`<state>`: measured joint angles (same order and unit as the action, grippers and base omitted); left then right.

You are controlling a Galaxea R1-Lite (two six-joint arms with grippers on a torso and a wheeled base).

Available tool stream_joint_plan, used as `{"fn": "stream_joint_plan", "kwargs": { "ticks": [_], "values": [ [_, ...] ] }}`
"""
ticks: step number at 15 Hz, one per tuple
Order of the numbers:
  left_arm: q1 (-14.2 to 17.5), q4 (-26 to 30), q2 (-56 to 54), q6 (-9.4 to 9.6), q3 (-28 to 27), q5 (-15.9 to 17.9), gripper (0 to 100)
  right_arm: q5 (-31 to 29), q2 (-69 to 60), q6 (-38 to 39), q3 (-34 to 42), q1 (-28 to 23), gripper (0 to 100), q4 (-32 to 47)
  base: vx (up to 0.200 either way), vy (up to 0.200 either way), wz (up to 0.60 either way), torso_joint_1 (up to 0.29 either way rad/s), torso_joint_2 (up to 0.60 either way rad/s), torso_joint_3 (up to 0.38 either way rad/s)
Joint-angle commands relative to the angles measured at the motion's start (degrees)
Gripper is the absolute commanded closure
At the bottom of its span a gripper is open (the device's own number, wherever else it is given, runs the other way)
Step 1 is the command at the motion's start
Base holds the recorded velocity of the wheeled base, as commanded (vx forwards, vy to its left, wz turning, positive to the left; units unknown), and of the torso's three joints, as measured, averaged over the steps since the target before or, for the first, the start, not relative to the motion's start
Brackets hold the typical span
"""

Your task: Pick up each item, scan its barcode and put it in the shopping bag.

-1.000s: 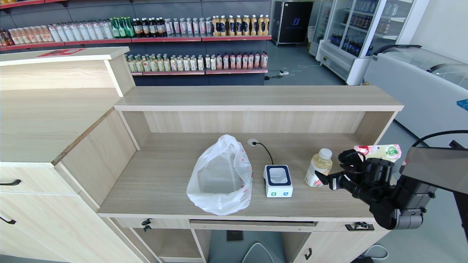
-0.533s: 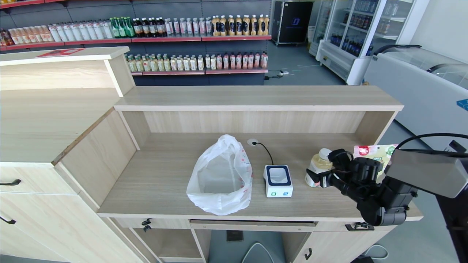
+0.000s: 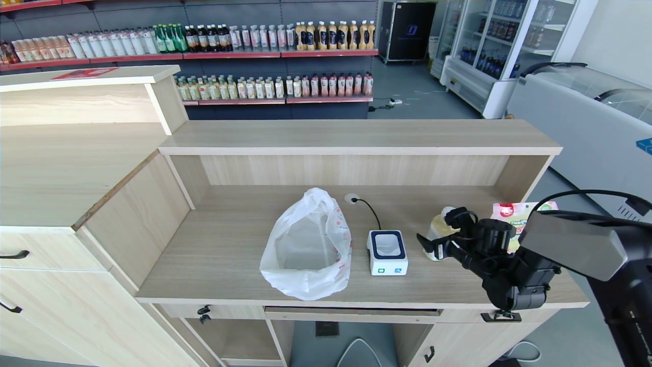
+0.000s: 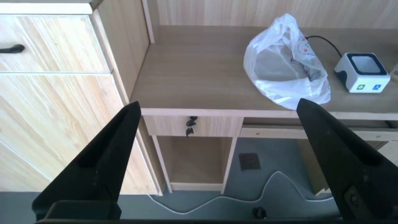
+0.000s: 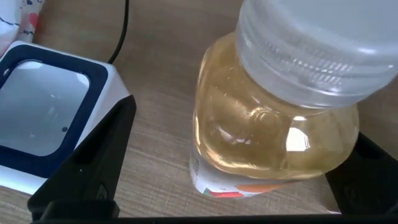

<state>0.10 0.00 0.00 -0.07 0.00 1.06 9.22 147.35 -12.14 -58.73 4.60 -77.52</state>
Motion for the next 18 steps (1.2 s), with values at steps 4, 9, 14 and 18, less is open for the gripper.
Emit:
{"fn": "stream_joint_plan", "kwargs": {
  "ticks": [4, 9, 14, 18],
  "values": [
    [0.0, 0.0, 0.1, -0.01, 0.0, 0.0, 0, 0.2, 1.6, 0.0, -2.3, 0.7, 0, 0.0, 0.0, 0.0, 0.0, 0.0, 0.0, 0.0],
    [0.0, 0.0, 0.0, -0.01, 0.0, 0.0, 0, 0.4, 1.7, 0.0, -3.2, 0.6, 100, 0.0, 0.0, 0.0, 0.0, 0.0, 0.0, 0.0],
    [0.0, 0.0, 0.1, -0.01, 0.0, 0.0, 0, 0.2, 2.4, -0.3, -4.0, -0.1, 100, 0.0, 0.0, 0.0, 0.0, 0.0, 0.0, 0.0],
    [0.0, 0.0, 0.1, -0.01, 0.0, 0.0, 0, 0.2, 2.4, -2.0, -3.1, -0.1, 100, -0.1, 0.0, 0.0, 0.0, 0.0, 0.0, 0.0]
  ]
}}
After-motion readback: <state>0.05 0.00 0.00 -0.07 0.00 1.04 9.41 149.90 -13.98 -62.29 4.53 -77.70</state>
